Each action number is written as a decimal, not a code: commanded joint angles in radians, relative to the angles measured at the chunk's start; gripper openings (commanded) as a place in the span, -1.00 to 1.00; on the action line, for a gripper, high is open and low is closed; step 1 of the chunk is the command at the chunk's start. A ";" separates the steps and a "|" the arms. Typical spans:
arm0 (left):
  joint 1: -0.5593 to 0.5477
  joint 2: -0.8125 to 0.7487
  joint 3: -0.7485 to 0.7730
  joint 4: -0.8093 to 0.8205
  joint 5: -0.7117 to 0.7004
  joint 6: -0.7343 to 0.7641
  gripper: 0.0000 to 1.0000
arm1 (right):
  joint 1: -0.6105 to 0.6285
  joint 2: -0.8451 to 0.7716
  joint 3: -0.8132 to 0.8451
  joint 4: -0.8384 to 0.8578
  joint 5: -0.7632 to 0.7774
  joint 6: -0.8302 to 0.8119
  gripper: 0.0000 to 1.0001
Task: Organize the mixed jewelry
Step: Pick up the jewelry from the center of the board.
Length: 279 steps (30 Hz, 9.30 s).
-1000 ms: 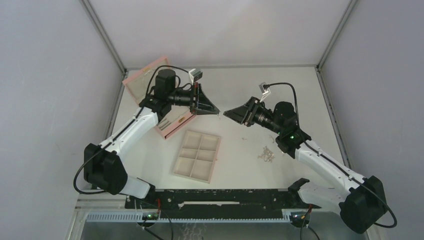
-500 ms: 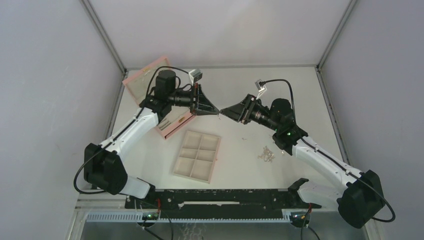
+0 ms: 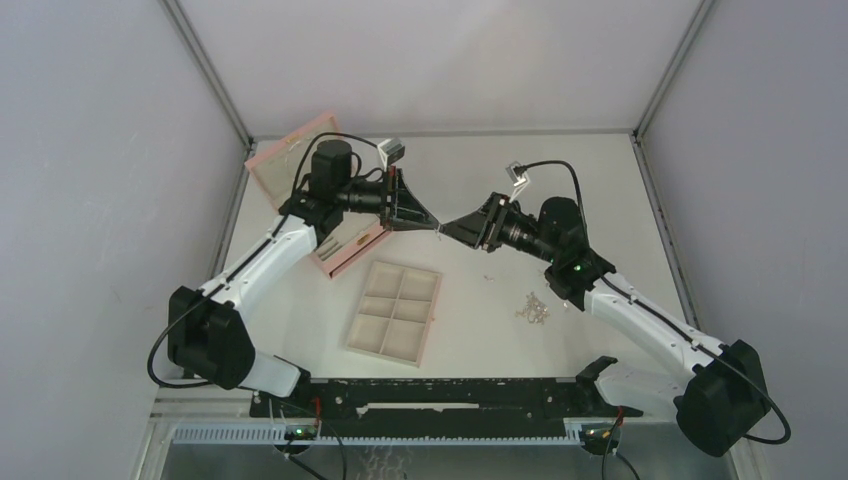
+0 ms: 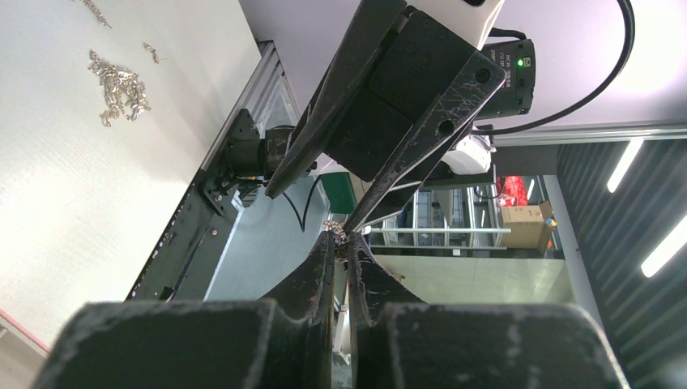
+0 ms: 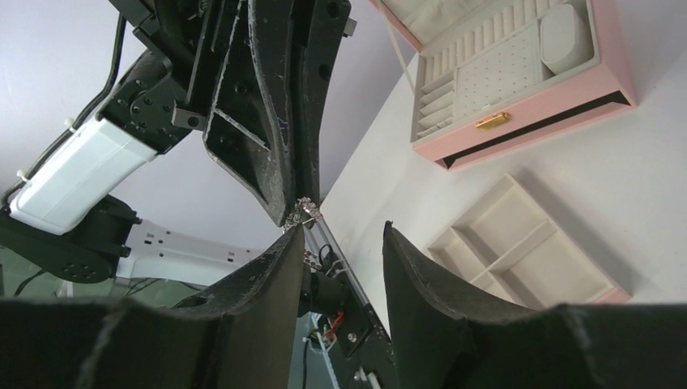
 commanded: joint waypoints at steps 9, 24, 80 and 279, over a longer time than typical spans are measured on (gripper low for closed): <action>-0.003 -0.031 -0.005 0.026 0.024 0.003 -1.00 | 0.010 0.005 0.062 0.004 0.004 -0.044 -0.02; -0.004 -0.045 -0.011 0.026 0.034 0.005 -1.00 | -0.009 0.036 0.073 0.010 0.073 -0.058 0.00; -0.008 -0.029 0.041 0.110 0.198 0.216 -1.00 | -0.063 0.151 -0.077 0.692 -0.293 0.438 -0.08; -0.274 -0.249 -0.145 0.350 -0.214 0.867 -0.46 | -0.028 -0.029 0.430 -0.699 -0.340 -0.771 -1.00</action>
